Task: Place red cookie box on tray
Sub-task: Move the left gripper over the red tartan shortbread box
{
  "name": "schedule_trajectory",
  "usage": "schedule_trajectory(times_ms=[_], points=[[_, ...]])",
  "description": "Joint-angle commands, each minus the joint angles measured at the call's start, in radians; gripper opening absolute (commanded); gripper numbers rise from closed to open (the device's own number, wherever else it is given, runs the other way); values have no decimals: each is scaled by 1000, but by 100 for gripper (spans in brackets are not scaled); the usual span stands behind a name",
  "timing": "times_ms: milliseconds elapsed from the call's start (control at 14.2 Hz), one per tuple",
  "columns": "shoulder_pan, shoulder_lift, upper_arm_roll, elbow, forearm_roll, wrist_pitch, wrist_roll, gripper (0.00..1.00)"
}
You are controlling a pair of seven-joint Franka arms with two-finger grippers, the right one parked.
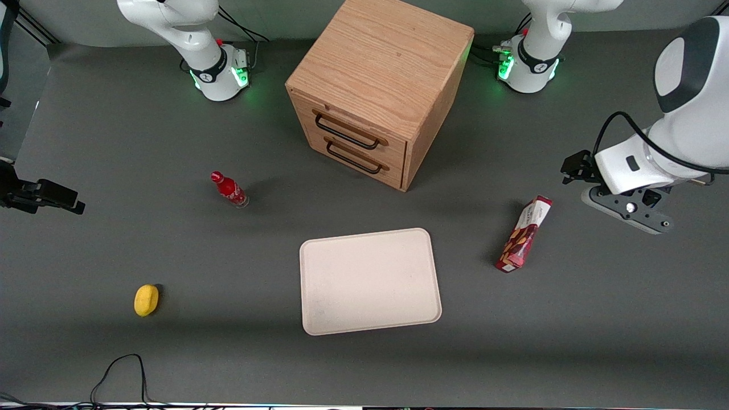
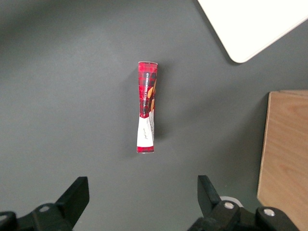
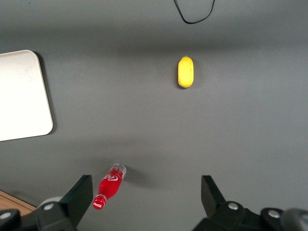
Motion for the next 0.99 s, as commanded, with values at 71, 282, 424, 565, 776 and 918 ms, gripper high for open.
schedule_trajectory(times_ms=[71,282,424,565,776,918], points=[[-7,-20,0,-19,3,-4,53,100],[-7,-17,0,-95,1,72,50,100],[-15,-17,-2,-205,3,205,24,100],[-18,-17,-5,-284,5,286,21,100],[-38,17,-5,-362,5,396,15,100],[-38,23,-5,-449,5,515,12,100]])
